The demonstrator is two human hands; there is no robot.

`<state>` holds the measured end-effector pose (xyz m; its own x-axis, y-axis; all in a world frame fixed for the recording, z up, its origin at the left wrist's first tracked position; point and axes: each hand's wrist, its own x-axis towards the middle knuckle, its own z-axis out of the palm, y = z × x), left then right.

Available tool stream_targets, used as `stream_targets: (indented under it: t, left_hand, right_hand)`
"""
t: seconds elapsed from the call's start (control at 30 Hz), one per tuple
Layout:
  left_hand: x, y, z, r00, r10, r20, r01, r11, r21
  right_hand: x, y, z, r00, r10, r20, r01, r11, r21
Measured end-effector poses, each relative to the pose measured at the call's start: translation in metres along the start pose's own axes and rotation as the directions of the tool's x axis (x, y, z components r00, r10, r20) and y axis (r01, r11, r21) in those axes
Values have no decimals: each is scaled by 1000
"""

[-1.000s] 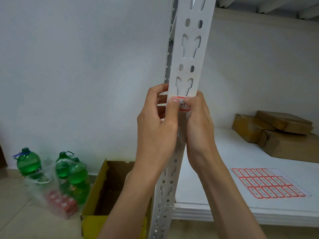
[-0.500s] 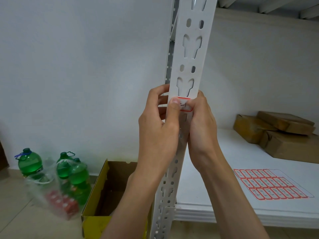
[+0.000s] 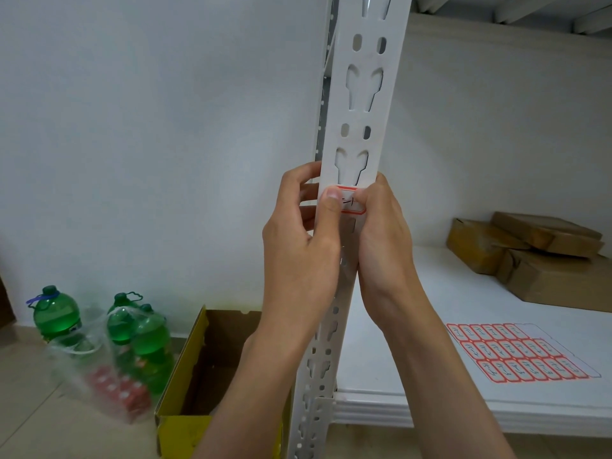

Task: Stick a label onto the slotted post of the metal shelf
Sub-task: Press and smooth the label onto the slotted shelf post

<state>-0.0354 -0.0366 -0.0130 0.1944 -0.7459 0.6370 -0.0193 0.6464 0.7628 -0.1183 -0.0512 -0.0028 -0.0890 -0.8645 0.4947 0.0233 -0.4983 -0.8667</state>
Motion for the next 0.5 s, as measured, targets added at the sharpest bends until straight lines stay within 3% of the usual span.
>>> stream_targets:
  t: [0.5]
  left_hand:
    - [0, -1, -1, 1000, 20, 6, -21, 1000, 7]
  right_hand:
    - [-1, -6, -3, 997, -6, 71, 5, 1000, 15]
